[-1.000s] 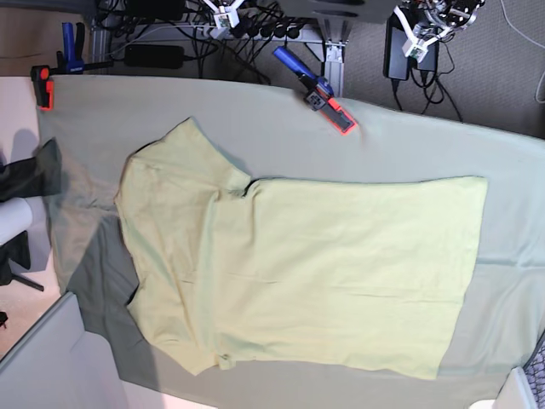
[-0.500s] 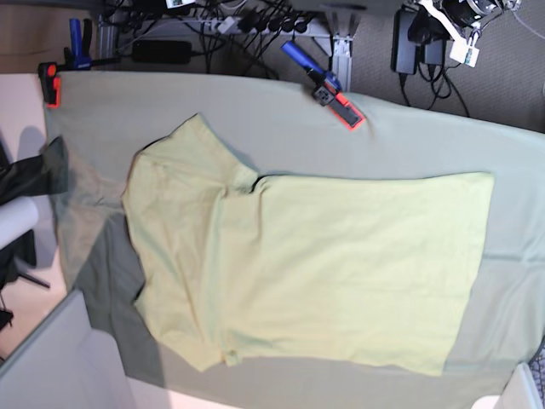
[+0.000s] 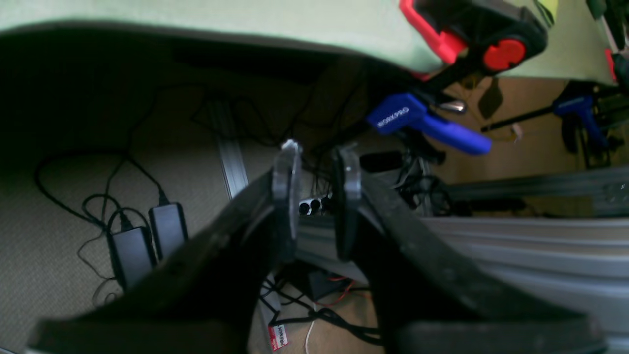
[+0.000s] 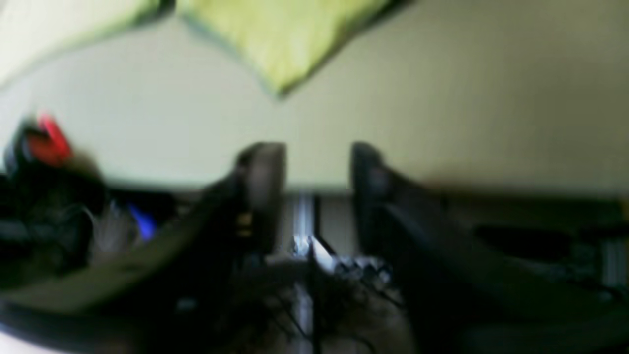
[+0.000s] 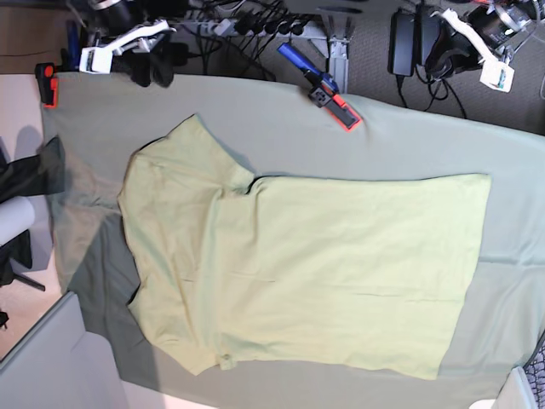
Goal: Fold the T-shirt properly
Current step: 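Lower both grippers onto the shirt's side edges near the sleeves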
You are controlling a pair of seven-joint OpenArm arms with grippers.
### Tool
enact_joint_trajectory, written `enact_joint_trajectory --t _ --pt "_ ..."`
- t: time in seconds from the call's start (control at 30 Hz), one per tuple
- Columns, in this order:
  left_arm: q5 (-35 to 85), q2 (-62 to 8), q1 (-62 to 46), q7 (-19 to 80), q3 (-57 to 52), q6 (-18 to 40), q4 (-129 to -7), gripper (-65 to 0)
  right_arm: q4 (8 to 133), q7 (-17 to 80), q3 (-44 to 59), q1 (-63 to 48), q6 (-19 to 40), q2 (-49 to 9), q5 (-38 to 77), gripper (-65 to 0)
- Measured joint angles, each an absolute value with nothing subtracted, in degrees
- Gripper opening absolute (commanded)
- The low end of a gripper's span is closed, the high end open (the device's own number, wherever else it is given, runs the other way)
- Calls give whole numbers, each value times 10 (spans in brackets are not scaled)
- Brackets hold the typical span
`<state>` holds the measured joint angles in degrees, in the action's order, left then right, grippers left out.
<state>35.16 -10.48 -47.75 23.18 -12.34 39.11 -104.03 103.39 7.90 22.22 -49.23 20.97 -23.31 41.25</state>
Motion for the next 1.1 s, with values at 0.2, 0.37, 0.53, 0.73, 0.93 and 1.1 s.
enact_joint_trajectory --t 0.2,0.37,0.53,0.73,0.93,1.1 --pt "367 -106 -479 236 -123 391 -1040 -286 1001 107 222 -382 190 -186 424 -304" --pt "391 -128 -479 238 -123 391 -1040 -286 955 134 222 -315 163 -145 422 -304" --pt "407 -143 -479 240 -123 391 -1040 -286 916 130 223 -285 154 -128 426 -305" --pt "399 -149 -428 240 -138 392 -1040 -286 907 129 223 -271 152 -116 426 -305" --pt "399 -151 -388 242 -163 393 -1038 -286 907 130 224 -271 152 -103 426 -305" --pt "400 -151 -332 240 -163 389 -993 -286 908 131 224 -271 152 -103 413 -305"
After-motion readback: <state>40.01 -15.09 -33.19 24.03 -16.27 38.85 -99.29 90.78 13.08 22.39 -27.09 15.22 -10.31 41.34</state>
